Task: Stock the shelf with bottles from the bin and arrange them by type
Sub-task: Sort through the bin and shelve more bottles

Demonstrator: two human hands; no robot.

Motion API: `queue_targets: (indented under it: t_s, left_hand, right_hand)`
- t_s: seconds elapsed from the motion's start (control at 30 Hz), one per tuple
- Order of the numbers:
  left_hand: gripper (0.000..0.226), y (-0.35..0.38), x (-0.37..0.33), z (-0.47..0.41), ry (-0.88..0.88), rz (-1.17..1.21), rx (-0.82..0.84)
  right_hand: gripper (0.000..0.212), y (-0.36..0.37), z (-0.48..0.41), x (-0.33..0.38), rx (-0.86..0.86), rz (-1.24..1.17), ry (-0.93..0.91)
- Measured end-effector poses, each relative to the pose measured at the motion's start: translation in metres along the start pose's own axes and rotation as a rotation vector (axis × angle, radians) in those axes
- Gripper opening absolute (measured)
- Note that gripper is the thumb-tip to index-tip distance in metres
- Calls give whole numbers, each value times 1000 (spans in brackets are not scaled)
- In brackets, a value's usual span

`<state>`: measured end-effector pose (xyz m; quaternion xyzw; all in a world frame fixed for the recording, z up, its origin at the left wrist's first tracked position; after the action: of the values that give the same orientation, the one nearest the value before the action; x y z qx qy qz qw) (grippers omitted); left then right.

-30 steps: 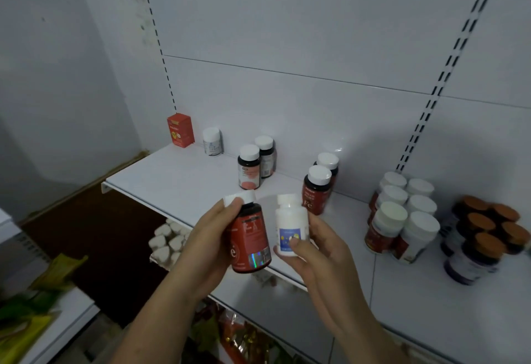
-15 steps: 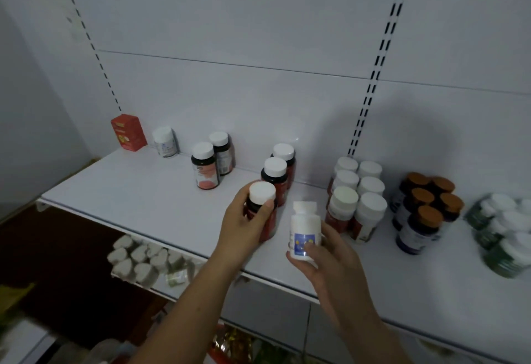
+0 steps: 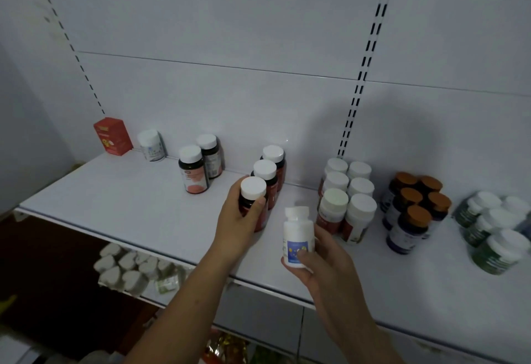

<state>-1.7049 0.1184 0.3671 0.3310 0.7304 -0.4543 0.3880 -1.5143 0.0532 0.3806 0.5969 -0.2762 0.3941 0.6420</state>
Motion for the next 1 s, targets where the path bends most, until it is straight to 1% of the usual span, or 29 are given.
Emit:
queue_targets:
  t_s: [0.1, 0.2, 0.27, 0.3, 0.33, 0.4, 0.43, 0.47, 0.53, 0.6, 0.67, 0.8, 0.9, 1.0]
  left_hand:
    - [49, 1, 3, -1, -7, -16, 7]
    - [71, -3, 5, 1, -88, -10, 21]
    - [80, -11, -2, 7, -125, -36, -27]
    - [78, -17, -8, 12, -105, -53, -73]
    - [70, -24, -15, 17, -64, -62, -127]
    - [43, -36, -31, 30, 43, -40, -192]
    - [30, -39, -38, 36, 83, -18, -176]
    - [25, -39, -45, 42, 105, 13, -127]
    - [27, -35, -58, 55, 124, 89, 28]
    - [40, -30, -70, 68, 160, 132, 201]
    - [50, -26, -76, 79, 242, 112, 323]
    - [58, -18, -81, 95, 389, 92, 441]
    - [65, -6, -89, 107, 487, 76, 511]
    - [65, 9, -101, 124, 572, 6, 549]
  right_hand:
    - [41, 2, -1, 0, 1, 3, 4]
    - [40, 4, -1, -1, -4, -2, 11]
    - [40, 6, -1, 1, -5, -19, 25]
    - [39, 7, 0, 2, -3, -34, 32]
    - [39, 8, 0, 5, -1, -56, 38]
    - [37, 10, 3, 11, 5, -84, 26]
    - [36, 10, 5, 13, 5, -81, 0]
    - [37, 11, 8, 16, 3, -70, -35]
    - [42, 14, 19, 21, -14, -52, -107]
    - [39, 17, 31, 29, -34, -36, -162]
    - [39, 19, 45, 36, -64, -12, -209]
    - [40, 17, 79, 49, -198, -18, -322]
    - [38, 10, 116, 57, -291, 36, -405]
    - [39, -4, 154, 66, -408, 88, -476]
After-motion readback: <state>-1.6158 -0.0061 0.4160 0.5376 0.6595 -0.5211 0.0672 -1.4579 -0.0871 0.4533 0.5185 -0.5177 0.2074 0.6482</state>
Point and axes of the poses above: each hand's wrist, its own z-axis away from the middle knuckle, its own y-axis out of the palm, x = y × z, the point moved 1 cm from there along -z, towards the middle knuckle, and after that the axes turned 14 degrees about -z, right-handed, at the moved point
